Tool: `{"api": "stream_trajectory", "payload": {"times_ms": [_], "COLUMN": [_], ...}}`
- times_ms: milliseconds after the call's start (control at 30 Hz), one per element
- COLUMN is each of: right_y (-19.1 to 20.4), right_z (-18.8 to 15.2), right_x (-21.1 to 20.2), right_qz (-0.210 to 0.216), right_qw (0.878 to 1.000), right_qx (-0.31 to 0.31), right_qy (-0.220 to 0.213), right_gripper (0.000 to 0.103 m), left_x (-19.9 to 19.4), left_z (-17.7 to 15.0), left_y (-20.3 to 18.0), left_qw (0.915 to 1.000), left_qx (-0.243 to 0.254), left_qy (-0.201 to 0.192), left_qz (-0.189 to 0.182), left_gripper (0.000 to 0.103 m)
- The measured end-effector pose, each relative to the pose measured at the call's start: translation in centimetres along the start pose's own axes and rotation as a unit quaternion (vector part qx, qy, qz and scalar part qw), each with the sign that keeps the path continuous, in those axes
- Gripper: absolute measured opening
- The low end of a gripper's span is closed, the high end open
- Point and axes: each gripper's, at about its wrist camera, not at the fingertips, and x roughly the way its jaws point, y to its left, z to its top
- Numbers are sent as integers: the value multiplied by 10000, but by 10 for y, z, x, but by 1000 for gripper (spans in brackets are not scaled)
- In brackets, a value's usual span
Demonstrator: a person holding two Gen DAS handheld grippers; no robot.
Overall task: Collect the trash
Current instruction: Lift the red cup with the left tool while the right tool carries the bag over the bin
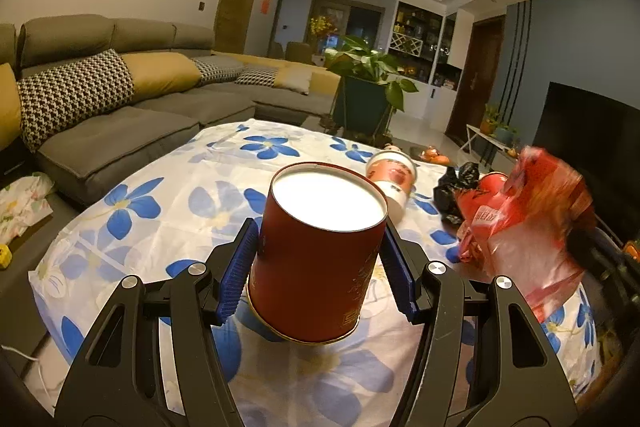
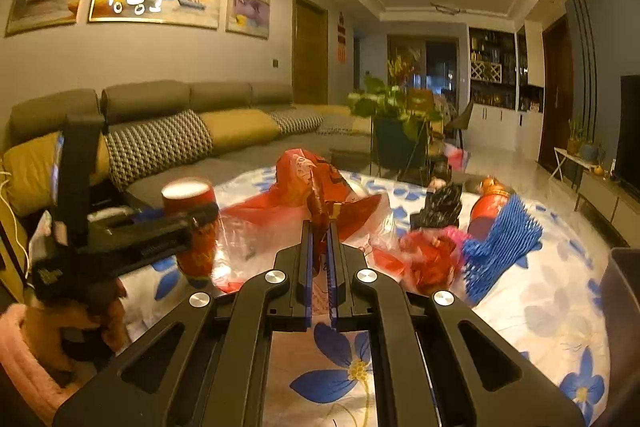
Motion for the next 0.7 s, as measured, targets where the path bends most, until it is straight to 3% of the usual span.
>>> {"api": "stream_trajectory", "payload": {"times_ms": [167, 367, 700], "right_y": [-12, -41, -99], "right_z": [11, 14, 4], "right_x": [-22, -47, -81], "right_qz": [-126, -699, -1660], "right_qw": [9994, 9961, 9836], "right_qx": [1, 24, 234], "right_qy": [-313, -529, -672], "right_gripper": [7, 7, 7], "left_x": [-7, -11, -15], "left_z": [0, 1, 4], "left_y": [-12, -32, -89], "left_qw": [9999, 9995, 9945], "left_qx": [89, 227, 505], "left_qy": [-31, -75, -104], "left_qz": [-52, -208, -907], "left_gripper": [59, 59, 59]}}
